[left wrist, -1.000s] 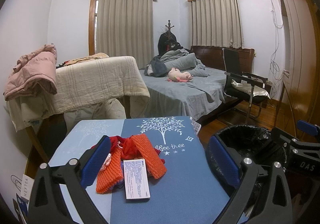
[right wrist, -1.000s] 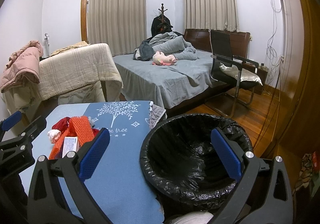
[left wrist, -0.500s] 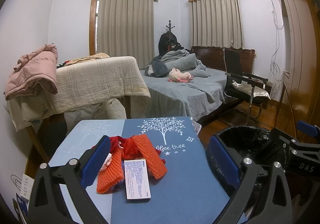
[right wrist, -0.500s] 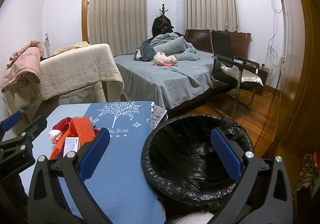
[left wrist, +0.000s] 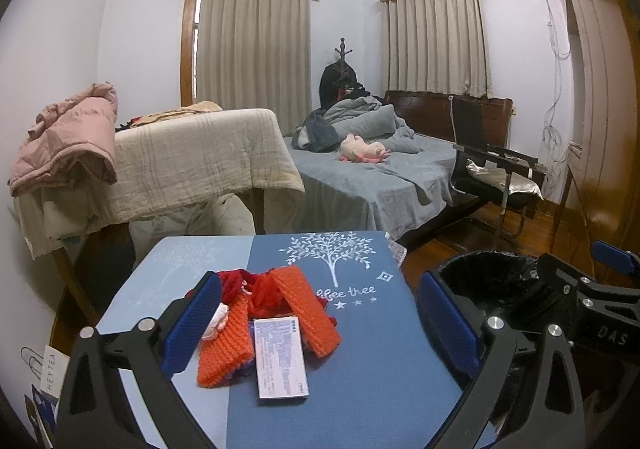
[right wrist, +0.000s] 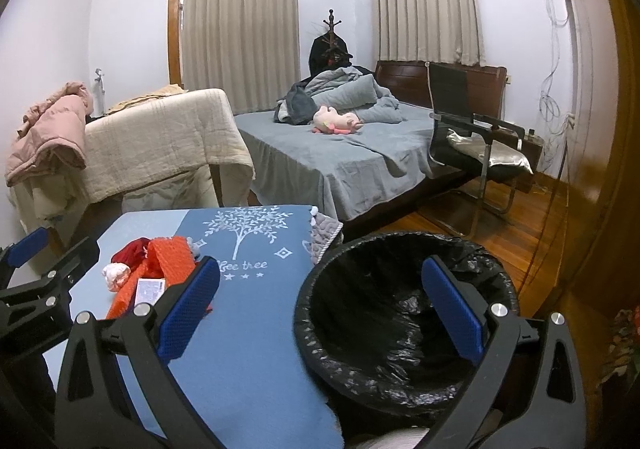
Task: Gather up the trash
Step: 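Grasp the white leaflet with the right tool while the left tool grasps the white tissue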
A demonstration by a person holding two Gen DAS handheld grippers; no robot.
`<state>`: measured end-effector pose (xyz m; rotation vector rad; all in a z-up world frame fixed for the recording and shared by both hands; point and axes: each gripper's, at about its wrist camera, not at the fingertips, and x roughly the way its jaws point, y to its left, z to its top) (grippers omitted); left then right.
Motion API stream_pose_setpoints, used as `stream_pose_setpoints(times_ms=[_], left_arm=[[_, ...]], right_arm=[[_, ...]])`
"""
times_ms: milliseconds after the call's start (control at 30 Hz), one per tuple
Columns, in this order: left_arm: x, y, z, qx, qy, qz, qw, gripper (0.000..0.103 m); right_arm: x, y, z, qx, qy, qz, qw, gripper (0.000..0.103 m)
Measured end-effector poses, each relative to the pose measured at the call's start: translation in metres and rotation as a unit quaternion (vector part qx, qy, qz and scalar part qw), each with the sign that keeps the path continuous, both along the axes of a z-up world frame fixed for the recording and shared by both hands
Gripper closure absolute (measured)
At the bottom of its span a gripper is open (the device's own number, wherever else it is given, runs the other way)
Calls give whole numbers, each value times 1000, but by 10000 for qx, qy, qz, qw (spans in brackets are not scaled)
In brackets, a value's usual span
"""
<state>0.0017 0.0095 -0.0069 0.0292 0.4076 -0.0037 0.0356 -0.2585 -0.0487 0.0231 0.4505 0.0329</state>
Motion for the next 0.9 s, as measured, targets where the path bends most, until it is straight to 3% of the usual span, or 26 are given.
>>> stream_pose_setpoints(times_ms=[433, 633, 733, 900], left_arm=[[24, 72, -46, 173, 375, 160, 9990, 6], [35, 112, -65, 207, 514, 564, 9969, 6], [39, 133, -73, 179, 563, 778, 9952, 6], [43, 160, -86, 174, 657, 1030, 9924, 7]], right_arm=[[35, 60, -40, 208, 201, 374, 9989, 5], [50, 93, -60, 325, 208, 507, 9980, 5], [55, 111, -68, 351, 249, 570, 9974, 7], [66, 144, -89, 293, 491, 739, 9956, 20]])
